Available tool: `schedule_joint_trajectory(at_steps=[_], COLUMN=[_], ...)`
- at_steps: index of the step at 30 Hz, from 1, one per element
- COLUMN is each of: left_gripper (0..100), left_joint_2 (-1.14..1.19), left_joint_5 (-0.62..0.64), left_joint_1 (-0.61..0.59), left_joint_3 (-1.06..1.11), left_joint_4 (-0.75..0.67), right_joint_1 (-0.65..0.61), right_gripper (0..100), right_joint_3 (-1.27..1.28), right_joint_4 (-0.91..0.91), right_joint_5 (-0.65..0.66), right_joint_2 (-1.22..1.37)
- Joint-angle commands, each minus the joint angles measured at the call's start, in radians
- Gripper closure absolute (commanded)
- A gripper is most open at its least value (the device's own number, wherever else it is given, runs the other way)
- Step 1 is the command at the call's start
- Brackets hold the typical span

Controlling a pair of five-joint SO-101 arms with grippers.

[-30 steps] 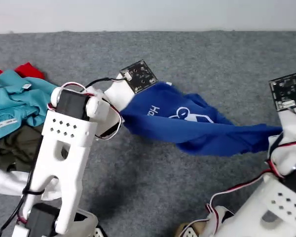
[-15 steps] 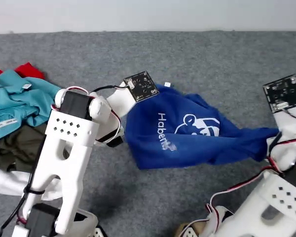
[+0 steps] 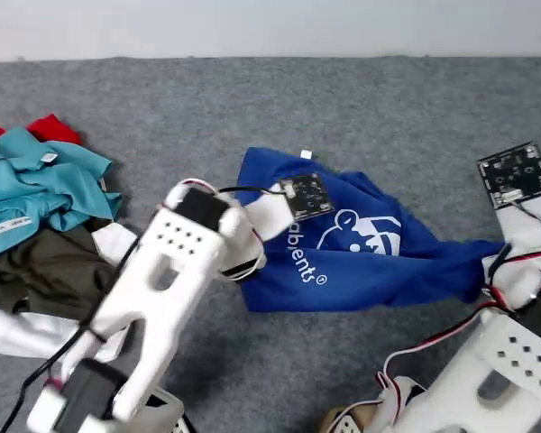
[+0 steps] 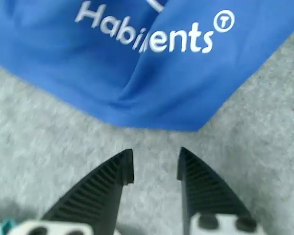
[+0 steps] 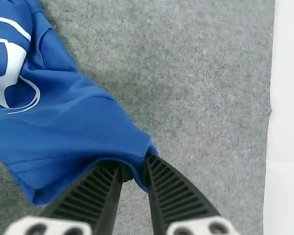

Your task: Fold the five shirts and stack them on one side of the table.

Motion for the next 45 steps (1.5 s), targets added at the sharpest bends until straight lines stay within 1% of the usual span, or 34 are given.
schedule_joint_trajectory(at_steps=[1, 7, 12, 20, 25, 28, 32, 34, 37, 41, 43, 45], left_gripper=[86, 86, 86, 86, 86, 86, 86, 86, 86, 86, 86, 86], left_joint_2=[0.126, 0.43, 0.624, 0.827, 0.911, 0.945, 0.994, 1.023, 1.039, 1.046, 1.048, 1.036], left_joint_5=[0.064, 0.074, 0.077, 0.077, 0.078, 0.08, 0.141, 0.147, 0.149, 0.14, 0.092, 0.071], left_joint_1=[0.002, -0.006, -0.025, -0.063, -0.072, -0.071, -0.071, -0.068, -0.057, -0.046, -0.035, -0.032], left_joint_3=[-0.03, -0.185, -0.42, -0.786, -0.951, -1.043, -1.162, -1.224, -1.322, -1.455, -1.488, -1.445], left_joint_4=[-0.114, -0.178, -0.173, -0.173, -0.167, -0.132, -0.123, -0.114, -0.015, 0.227, 0.341, 0.344], right_joint_1=[-0.008, -0.004, -0.002, -0.002, -0.001, -0.001, 0.015, 0.028, 0.067, 0.091, 0.091, 0.088], right_gripper=[99.0, 99.0, 99.0, 99.0, 99.0, 99.0, 99.0, 99.0, 99.0, 99.0, 99.0, 99.0], right_joint_3=[-0.008, -0.006, -0.006, -0.002, 0.034, 0.035, 0.037, 0.046, 0.071, 0.078, 0.08, 0.08], right_joint_4=[-0.015, -0.018, -0.018, -0.019, -0.054, -0.064, -0.104, -0.137, -0.171, -0.162, -0.16, -0.16], right_joint_5=[0.005, 0.005, 0.005, 0.005, 0.005, 0.005, 0.005, 0.005, 0.005, 0.006, 0.006, 0.005], right_joint_2=[-0.018, -0.018, -0.018, -0.018, -0.018, -0.018, -0.016, -0.015, 0.004, 0.024, 0.03, 0.035])
